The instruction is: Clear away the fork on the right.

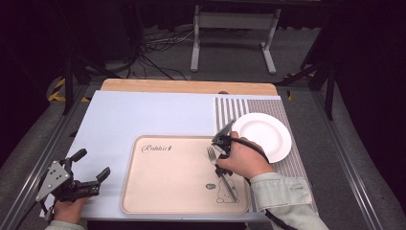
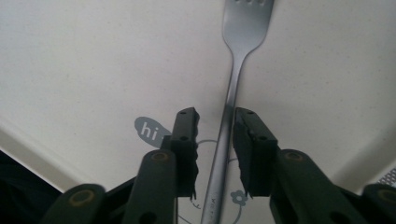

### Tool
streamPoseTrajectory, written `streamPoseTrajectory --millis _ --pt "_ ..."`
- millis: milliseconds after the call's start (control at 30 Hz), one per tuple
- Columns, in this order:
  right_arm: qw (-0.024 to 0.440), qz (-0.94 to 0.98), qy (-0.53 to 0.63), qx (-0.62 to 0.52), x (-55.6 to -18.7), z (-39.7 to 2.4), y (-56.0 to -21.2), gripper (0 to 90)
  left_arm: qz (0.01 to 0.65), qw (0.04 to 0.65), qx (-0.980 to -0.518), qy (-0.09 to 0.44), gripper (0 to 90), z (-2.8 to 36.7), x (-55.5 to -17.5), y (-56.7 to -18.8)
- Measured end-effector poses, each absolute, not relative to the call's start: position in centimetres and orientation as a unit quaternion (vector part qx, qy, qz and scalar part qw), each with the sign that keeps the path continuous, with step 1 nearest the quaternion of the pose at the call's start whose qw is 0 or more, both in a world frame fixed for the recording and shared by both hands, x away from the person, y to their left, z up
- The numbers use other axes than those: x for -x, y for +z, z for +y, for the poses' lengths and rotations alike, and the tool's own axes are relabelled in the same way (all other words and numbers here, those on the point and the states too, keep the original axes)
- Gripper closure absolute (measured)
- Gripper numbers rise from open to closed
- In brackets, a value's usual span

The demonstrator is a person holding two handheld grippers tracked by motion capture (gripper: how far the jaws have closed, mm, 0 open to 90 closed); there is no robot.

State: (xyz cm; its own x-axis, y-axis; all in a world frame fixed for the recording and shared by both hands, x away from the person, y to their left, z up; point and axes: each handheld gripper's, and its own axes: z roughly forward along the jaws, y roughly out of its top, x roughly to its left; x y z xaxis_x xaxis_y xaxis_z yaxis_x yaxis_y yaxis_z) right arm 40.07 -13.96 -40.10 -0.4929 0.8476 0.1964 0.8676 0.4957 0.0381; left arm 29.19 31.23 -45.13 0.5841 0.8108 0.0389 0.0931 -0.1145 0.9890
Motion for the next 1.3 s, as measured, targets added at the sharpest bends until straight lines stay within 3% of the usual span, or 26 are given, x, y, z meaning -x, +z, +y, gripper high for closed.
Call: streamPoseTrajectory --millis 133,200,233,333,433,833,1100,1300 --pt "0.061 -0.872 -0.088 0.478 -39.8 -13.8 -39.5 60.6 0.333 0.576 -0.679 0.312 0.3 31.2 -29.2 -45.1" --pt "0.028 -0.890 -0.129 0.436 -39.7 -13.8 -39.1 46.3 0.333 0.576 -0.678 0.312 0.3 31.2 -29.2 -45.1" --pt "0.028 -0.890 -0.129 0.436 -39.7 -13.8 -39.1 46.3 0.334 0.576 -0.678 0.311 0.3 31.2 -29.2 -45.1" --pt "-0.008 -0.906 -0.174 0.386 -39.6 -13.9 -38.7 32.4 0.333 0.576 -0.678 0.312 0.3 31.2 -29.2 -45.1" --pt "-0.063 -0.924 -0.217 0.309 -39.7 -14.0 -38.3 28.0 0.333 0.575 -0.678 0.313 0.3 31.2 -29.2 -45.1" --pt "-0.093 -0.922 -0.300 0.226 -39.5 -14.5 -39.8 46.0 0.333 0.576 -0.678 0.313 0.3 31.2 -29.2 -45.1" --pt "-0.103 -0.912 -0.328 0.223 -39.6 -14.7 -41.2 74.7 0.333 0.575 -0.678 0.313 0.3 31.2 -29.2 -45.1" --pt "-0.108 -0.917 -0.319 0.214 -39.9 -14.5 -42.1 86.2 0.332 0.576 -0.678 0.313 0.3 31.2 -29.2 -45.1"
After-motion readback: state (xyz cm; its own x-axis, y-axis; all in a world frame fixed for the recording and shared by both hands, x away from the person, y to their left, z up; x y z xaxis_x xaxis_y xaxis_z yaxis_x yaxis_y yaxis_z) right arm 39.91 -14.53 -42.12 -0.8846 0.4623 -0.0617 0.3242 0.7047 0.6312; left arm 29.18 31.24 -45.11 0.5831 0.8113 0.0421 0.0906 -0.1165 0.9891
